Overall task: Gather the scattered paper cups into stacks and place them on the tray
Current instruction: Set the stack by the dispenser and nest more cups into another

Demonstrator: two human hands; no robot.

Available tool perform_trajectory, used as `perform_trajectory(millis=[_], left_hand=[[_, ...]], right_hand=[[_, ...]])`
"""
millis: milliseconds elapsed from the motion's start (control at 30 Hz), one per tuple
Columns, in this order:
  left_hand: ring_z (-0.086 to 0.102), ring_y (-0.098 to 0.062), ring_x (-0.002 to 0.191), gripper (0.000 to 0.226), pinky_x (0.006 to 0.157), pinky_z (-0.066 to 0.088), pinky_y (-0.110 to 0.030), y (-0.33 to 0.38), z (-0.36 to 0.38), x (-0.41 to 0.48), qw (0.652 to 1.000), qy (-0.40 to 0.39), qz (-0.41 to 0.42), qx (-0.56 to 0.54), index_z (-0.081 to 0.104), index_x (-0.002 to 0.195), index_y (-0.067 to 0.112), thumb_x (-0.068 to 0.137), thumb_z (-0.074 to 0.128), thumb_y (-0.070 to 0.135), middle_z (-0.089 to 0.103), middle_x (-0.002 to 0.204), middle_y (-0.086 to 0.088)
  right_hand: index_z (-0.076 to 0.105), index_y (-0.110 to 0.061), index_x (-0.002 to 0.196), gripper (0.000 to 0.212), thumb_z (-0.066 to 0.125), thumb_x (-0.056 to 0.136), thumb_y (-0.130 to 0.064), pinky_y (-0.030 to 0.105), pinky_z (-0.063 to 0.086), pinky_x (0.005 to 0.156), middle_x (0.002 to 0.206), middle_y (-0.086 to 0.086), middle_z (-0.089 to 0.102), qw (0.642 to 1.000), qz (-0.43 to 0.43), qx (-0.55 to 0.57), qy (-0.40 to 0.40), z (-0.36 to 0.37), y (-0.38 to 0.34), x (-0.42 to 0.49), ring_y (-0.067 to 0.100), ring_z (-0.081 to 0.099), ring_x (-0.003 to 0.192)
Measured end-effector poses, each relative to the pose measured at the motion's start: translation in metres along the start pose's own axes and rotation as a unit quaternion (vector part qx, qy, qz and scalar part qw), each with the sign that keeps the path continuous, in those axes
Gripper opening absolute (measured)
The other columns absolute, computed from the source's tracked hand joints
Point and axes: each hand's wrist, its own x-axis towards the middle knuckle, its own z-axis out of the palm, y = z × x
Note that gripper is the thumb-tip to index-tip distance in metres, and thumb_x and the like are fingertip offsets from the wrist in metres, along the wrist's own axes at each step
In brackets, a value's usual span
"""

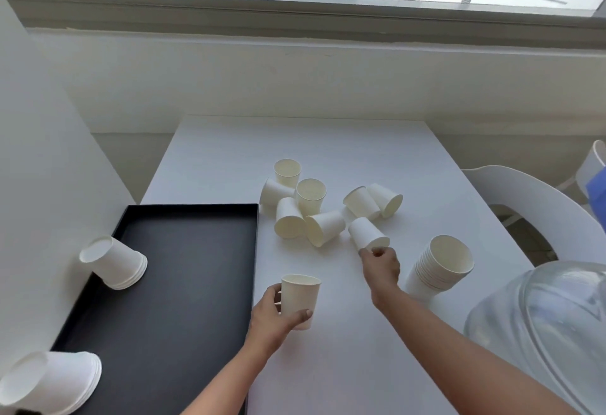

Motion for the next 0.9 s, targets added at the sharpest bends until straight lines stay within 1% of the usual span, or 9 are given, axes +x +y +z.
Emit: perform_trajectory(millis=[67,167,233,300,400,533,667,800,900], left_hand=[[0.058,-0.018,0.099,0.062,0.068,0.046,-0.016,0.0,-0.001,-0.001,1.0,0.0,0.004,-0.004,0.049,0.122,0.018,0.068,0.08,0.018,0.059,0.109,0.0],[0.058,-0.018,0.099,0.065,0.067,0.044,-0.015,-0.001,-0.003,0.0,1.0,0.005,0.003,-0.007,0.049,0.121,0.017,0.065,0.082,0.02,0.06,0.109,0.0],[0.059,-0.017,0.098,0.072,0.066,0.044,-0.014,-0.001,-0.003,0.0,1.0,0.004,0.0,-0.007,0.05,0.121,0.018,0.058,0.082,0.028,0.06,0.109,0.0],[0.059,-0.017,0.098,0.069,0.066,0.044,-0.014,-0.002,-0.003,0.002,1.0,0.006,-0.001,-0.003,0.05,0.121,0.019,0.061,0.083,0.025,0.061,0.11,0.0],[0.059,-0.017,0.098,0.062,0.065,0.043,-0.013,-0.001,-0.003,0.003,1.0,0.009,0.004,-0.003,0.05,0.121,0.019,0.067,0.081,0.017,0.061,0.11,0.0],[0.059,-0.016,0.098,0.062,0.066,0.044,-0.013,0.002,-0.003,0.002,1.0,0.004,0.006,-0.012,0.049,0.117,0.022,0.065,0.082,0.02,0.06,0.108,0.002],[0.059,-0.014,0.095,0.065,0.066,0.045,-0.014,0.004,-0.004,0.0,1.0,0.002,0.009,-0.019,0.048,0.11,0.029,0.051,0.075,0.034,0.06,0.102,0.006],[0.059,-0.017,0.097,0.058,0.067,0.045,-0.015,0.004,-0.005,0.0,1.0,0.004,0.015,-0.017,0.048,0.112,0.027,0.065,0.082,0.02,0.059,0.103,0.005],[0.059,-0.018,0.099,0.06,0.07,0.047,-0.017,0.003,-0.005,0.001,1.0,0.012,0.019,-0.012,0.049,0.116,0.024,0.066,0.081,0.016,0.059,0.106,0.003]], right_hand=[[0.05,0.0,0.118,0.042,0.062,0.082,-0.018,0.04,0.051,0.084,0.122,0.019,0.052,0.997,0.077,0.025,0.009,0.0,-0.001,0.021,0.035,0.056,0.102],[0.047,0.001,0.127,0.052,0.062,0.085,-0.027,0.046,0.05,0.091,0.129,0.021,0.046,0.993,0.114,-0.004,-0.01,0.002,-0.006,0.042,0.035,0.054,0.1],[0.047,0.0,0.126,0.052,0.061,0.086,-0.03,0.041,0.05,0.084,0.128,0.022,0.047,0.994,0.11,-0.007,-0.01,0.004,-0.009,0.05,0.032,0.052,0.091],[0.048,-0.001,0.125,0.05,0.061,0.086,-0.03,0.039,0.046,0.078,0.127,0.022,0.048,0.994,0.107,-0.008,-0.005,0.004,-0.011,0.056,0.03,0.05,0.088],[0.048,0.0,0.124,0.046,0.06,0.087,-0.026,0.037,0.043,0.074,0.123,0.024,0.052,0.995,0.104,-0.012,-0.002,0.006,-0.011,0.06,0.03,0.049,0.087],[0.05,0.001,0.121,0.039,0.058,0.087,-0.017,0.034,0.041,0.073,0.12,0.024,0.057,0.994,0.105,-0.005,0.009,0.008,-0.008,0.062,0.027,0.049,0.085],[0.054,0.005,0.118,0.034,0.055,0.087,-0.011,0.032,0.041,0.072,0.1,0.019,0.057,0.993,0.116,0.005,0.024,0.004,-0.008,0.061,0.027,0.05,0.084],[0.057,0.003,0.114,0.028,0.048,0.09,-0.01,0.03,0.038,0.071,0.095,0.014,0.051,0.993,0.096,0.037,0.055,-0.003,-0.015,0.046,0.026,0.049,0.085],[0.057,-0.002,0.107,0.024,0.041,0.093,-0.014,0.035,0.039,0.074,0.102,0.016,0.058,0.995,0.023,0.025,0.092,-0.006,-0.022,0.024,0.03,0.05,0.09]])
